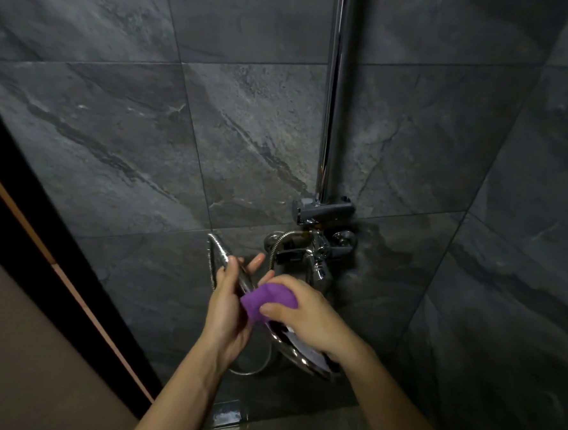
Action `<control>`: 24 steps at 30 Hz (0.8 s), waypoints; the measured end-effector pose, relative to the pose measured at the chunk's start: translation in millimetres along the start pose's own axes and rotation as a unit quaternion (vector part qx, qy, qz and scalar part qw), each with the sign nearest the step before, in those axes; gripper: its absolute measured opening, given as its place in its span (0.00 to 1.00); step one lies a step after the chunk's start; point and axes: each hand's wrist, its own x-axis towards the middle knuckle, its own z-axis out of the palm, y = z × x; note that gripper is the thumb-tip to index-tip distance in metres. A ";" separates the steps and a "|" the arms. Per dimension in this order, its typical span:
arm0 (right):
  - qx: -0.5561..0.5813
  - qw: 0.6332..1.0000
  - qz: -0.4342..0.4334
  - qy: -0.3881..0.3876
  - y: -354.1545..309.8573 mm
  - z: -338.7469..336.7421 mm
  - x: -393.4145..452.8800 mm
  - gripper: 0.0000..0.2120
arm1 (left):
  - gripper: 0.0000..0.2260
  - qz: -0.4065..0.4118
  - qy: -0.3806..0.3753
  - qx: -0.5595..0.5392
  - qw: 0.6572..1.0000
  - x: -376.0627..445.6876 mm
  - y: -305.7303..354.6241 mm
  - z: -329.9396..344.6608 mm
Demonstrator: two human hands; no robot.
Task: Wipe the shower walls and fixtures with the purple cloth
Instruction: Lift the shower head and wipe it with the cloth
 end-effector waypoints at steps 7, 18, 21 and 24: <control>0.076 0.990 -0.021 0.118 -21.1 20.7 29.1 0.18 | 0.34 -0.012 -0.034 0.059 0.998 -9.8 2.0 4.3; 0.003 0.992 -0.109 0.058 -7.3 33.0 5.9 0.19 | 0.16 0.035 -0.050 0.035 0.998 0.2 22.6 -7.9; -0.024 0.991 -0.127 0.029 6.4 33.4 -10.1 0.19 | 0.24 0.050 -0.026 0.042 0.998 0.4 22.1 -13.0; -0.057 0.990 -0.126 -0.029 19.3 24.8 -25.1 0.21 | 0.13 0.092 -0.009 0.033 0.995 0.9 23.3 -13.5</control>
